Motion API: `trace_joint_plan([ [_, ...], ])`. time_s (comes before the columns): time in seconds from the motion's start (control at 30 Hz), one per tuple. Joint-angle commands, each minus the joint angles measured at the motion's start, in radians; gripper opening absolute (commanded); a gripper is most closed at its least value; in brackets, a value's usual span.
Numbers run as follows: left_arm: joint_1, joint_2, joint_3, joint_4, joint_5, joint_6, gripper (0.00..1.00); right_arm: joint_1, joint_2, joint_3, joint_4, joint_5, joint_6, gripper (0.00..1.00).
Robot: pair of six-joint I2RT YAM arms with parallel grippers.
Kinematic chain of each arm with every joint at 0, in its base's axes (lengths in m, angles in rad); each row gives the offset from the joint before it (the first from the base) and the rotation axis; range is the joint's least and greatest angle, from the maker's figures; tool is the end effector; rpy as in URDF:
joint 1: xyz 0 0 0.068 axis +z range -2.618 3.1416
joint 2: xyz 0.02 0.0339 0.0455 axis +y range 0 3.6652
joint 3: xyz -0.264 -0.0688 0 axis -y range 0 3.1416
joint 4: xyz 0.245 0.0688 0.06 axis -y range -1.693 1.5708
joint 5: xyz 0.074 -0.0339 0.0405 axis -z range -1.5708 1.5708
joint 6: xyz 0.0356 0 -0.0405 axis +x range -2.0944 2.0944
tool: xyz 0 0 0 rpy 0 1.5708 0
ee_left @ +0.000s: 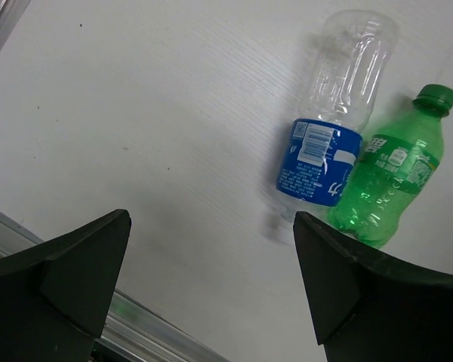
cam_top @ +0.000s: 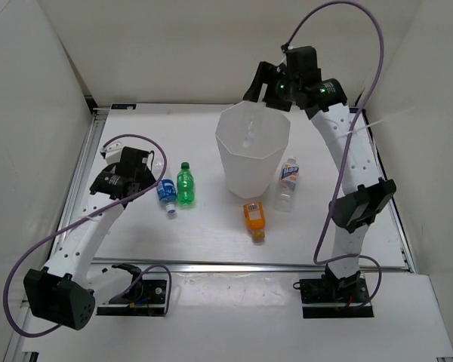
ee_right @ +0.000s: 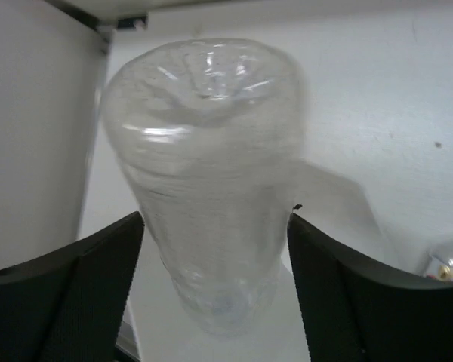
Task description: Put the plastic bottles in the bin
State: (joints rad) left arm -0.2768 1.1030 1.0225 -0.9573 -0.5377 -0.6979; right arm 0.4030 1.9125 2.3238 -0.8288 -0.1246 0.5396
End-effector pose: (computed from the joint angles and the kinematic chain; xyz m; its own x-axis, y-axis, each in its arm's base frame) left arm 0.2004 -0.0380 0.2992 -0.6248 -0.3963 -0.6728 -0.5444 0.8388 0.0115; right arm 0.3745 0.1645 0.4709 -0.5736 0.3097 -0.7583 -0.2319 0.8265 0.5129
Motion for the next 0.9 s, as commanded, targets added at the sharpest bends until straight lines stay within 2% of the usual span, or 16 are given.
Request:
trace_joint_plan([
  [0.0, 0.004, -0.006, 0.059, 0.019, -0.001, 0.026, 1.00, 0.046, -0.131, -0.013, 0.028, 0.127, -0.124, 0.89],
  [0.07, 0.004, -0.006, 0.059, 0.028, -0.001, 0.026, 1.00, 0.060, -0.170, -0.035, 0.028, 0.141, -0.150, 1.00],
  [0.17, 0.004, 0.004, 0.041, 0.060, -0.001, 0.026, 1.00, 0.073, -0.226, -0.020, 0.008, 0.226, -0.159, 1.00],
  [0.27, 0.004, 0.047, 0.030, 0.132, 0.059, 0.044, 1.00, 0.073, -0.306, -0.038, 0.008, 0.284, -0.150, 1.00],
  [0.37, 0.004, 0.127, 0.030, 0.199, 0.140, 0.057, 1.00, 0.073, -0.343, -0.066, 0.008, 0.284, -0.173, 1.00],
  [0.53, 0.004, 0.259, 0.062, 0.296, 0.133, 0.048, 1.00, 0.073, -0.375, -0.066, -0.092, 0.296, -0.191, 1.00],
  [0.7, 0.004, 0.414, 0.126, 0.342, 0.133, 0.048, 1.00, 0.073, -0.470, -0.171, -0.101, 0.296, -0.191, 1.00],
  [0.87, 0.004, 0.529, 0.208, 0.364, 0.156, 0.048, 1.00, 0.063, -0.510, -0.193, -0.124, 0.306, -0.191, 1.00],
])
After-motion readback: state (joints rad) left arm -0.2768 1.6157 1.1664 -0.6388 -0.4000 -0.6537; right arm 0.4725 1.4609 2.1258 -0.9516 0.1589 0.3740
